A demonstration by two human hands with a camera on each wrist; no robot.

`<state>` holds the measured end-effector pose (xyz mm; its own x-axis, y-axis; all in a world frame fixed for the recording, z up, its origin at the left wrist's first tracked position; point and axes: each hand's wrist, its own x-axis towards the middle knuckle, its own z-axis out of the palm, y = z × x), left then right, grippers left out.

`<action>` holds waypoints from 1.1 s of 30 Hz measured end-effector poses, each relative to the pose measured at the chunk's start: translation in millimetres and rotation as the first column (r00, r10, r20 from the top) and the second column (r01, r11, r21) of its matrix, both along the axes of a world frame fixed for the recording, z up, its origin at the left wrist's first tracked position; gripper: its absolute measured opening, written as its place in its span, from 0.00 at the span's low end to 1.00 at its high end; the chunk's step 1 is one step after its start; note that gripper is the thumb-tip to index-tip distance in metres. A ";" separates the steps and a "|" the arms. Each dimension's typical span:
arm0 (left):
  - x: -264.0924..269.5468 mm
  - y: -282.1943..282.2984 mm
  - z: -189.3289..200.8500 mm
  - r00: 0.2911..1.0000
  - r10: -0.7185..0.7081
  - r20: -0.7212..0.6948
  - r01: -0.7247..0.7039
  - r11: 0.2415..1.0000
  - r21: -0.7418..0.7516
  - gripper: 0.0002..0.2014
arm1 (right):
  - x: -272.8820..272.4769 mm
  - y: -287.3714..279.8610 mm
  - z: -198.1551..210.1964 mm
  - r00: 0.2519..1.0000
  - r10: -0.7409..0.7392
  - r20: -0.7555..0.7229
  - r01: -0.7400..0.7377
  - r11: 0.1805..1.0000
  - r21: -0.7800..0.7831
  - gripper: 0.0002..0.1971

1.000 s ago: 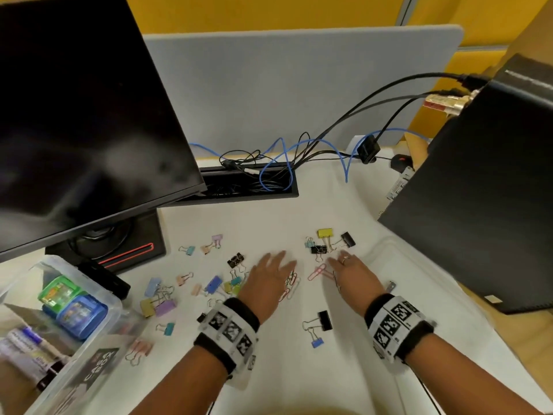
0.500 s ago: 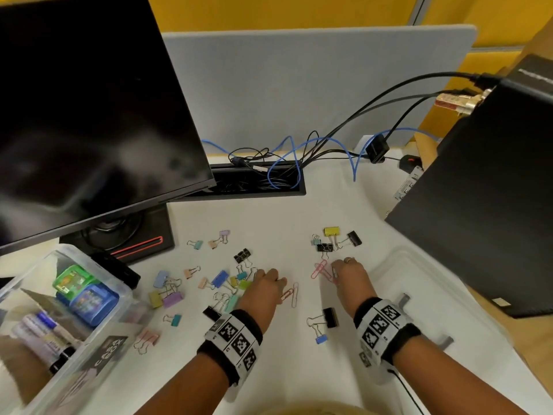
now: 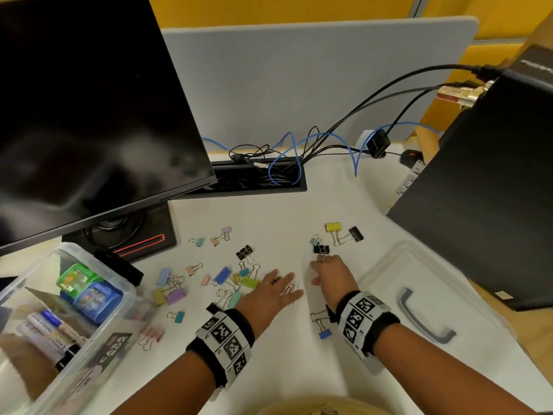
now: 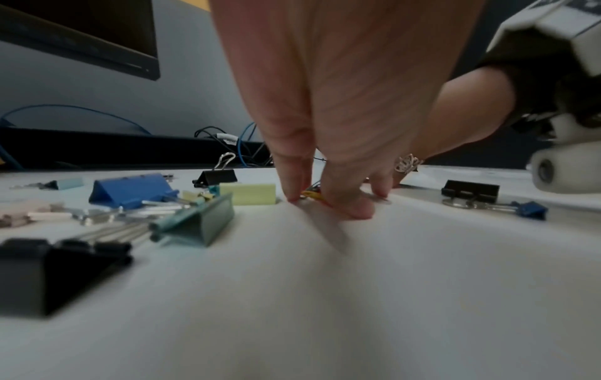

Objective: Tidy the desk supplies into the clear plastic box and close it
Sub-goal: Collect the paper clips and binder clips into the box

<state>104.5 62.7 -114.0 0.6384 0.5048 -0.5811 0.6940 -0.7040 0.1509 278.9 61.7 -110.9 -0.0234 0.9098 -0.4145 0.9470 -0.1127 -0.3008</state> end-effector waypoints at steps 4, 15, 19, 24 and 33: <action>3.8 2.4 11.5 0.999 -0.017 0.029 0.015 0.997 0.077 0.34 | 2.0 3.4 -7.3 0.994 0.086 0.061 -0.083 0.995 -0.048 0.16; 5.8 6.9 13.1 0.997 0.071 0.041 -0.077 0.987 0.142 0.19 | 15.1 1.8 1.1 0.974 -0.109 -0.201 0.136 0.983 0.125 0.21; 8.0 5.8 15.7 0.998 0.052 0.020 -0.055 0.979 0.196 0.17 | 21.3 -1.1 0.1 0.950 -0.226 -0.218 0.247 0.966 0.076 0.18; 16.7 6.0 18.8 0.999 0.033 0.031 -0.042 0.943 0.331 0.21 | 11.4 -2.0 6.7 0.995 -0.098 -0.009 0.098 0.995 -0.023 0.22; 17.9 13.5 3.6 0.913 0.342 0.222 -0.372 0.921 0.114 0.18 | -7.2 -1.6 -3.0 0.930 0.127 0.345 -0.110 0.992 -0.068 0.14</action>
<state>122.4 76.2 -110.5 0.4911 0.7918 -0.3631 0.8710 -0.4395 0.2198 271.7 60.1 -113.9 0.0234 0.8889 -0.4576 0.9986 0.0006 0.0523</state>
